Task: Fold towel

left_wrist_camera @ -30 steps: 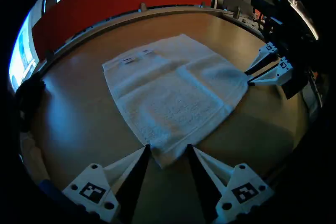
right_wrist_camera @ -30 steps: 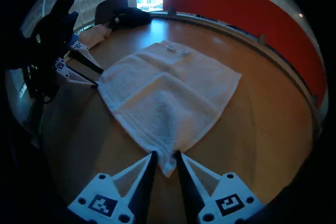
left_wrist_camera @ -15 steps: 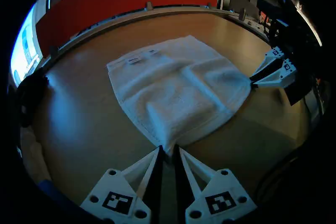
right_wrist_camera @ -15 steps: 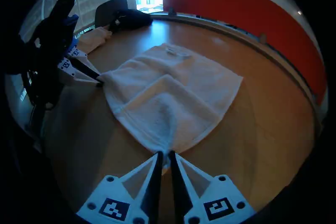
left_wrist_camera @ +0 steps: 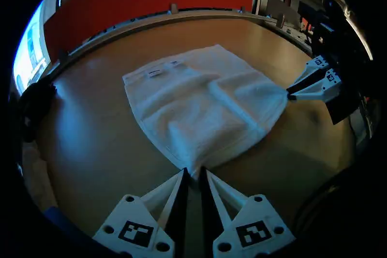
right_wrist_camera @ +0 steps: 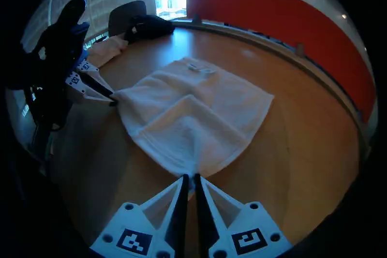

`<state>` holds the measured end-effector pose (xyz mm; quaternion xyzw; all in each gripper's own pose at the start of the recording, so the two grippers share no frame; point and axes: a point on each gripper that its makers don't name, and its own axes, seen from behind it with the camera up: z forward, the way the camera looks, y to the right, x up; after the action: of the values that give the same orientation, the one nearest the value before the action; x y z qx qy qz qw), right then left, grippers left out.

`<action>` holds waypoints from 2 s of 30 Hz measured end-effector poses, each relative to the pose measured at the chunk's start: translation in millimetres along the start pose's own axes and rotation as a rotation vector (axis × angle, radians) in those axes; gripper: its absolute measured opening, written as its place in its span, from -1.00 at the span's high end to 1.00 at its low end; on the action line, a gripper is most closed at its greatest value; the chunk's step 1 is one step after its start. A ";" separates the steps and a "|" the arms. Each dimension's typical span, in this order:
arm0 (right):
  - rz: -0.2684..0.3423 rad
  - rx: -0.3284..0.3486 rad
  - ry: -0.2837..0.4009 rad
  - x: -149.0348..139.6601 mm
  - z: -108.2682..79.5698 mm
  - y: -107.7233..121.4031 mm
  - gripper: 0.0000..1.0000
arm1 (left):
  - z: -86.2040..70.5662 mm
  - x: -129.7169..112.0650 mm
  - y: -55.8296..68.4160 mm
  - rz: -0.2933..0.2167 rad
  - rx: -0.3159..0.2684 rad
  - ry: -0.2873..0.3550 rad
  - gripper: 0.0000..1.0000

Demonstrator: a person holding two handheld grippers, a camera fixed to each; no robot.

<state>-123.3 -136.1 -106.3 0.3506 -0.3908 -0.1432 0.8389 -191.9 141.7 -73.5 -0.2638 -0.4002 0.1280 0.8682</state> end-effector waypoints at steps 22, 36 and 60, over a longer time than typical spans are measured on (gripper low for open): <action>-0.039 -0.008 0.075 47.9 -60.1 -10.3 0.80 | -51.8 41.3 7.1 -0.001 -0.001 0.041 0.68; -0.022 0.007 0.096 59.3 -89.7 -23.2 0.80 | -78.5 48.1 20.3 -0.033 -0.026 0.033 0.67; -0.034 0.031 0.096 62.2 -121.4 -34.9 0.80 | -107.2 36.8 45.4 -0.093 -0.073 -0.001 0.67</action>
<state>10.3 -135.1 -150.6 0.3768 -0.3463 -0.1344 0.8485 -86.8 157.1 -133.7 -0.2762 -0.4169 0.0732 0.8629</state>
